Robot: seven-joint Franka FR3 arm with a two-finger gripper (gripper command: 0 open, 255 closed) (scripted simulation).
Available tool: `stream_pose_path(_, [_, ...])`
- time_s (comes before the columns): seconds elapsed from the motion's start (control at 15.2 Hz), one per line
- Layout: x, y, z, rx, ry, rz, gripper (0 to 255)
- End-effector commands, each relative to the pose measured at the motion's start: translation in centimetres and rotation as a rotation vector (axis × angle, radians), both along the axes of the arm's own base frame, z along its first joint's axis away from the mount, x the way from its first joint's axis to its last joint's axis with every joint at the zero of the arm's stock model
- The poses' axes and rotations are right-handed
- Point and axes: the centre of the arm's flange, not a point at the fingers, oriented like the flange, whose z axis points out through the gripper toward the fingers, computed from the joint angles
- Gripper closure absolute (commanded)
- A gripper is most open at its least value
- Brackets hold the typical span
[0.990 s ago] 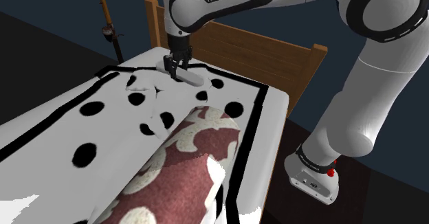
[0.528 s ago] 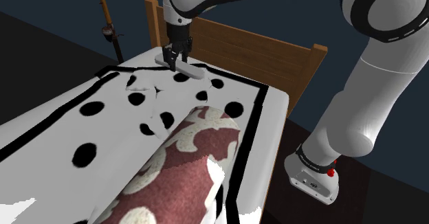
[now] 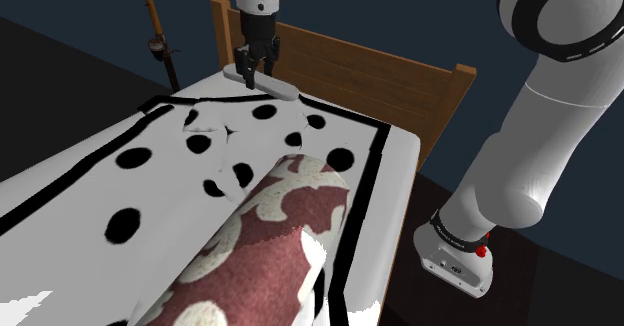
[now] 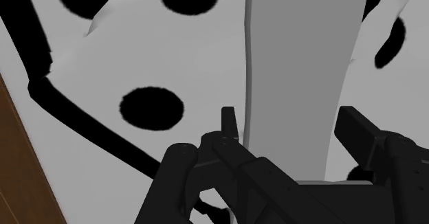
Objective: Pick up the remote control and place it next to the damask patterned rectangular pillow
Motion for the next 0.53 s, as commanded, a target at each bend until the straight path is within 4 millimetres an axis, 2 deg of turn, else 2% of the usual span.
stream_pose_path(0.0, [0.0,0.0,1.1,0.000,0.000,0.000,255])
stream_pose_path(0.46, [0.0,0.0,4.8,0.000,0.000,0.000,255])
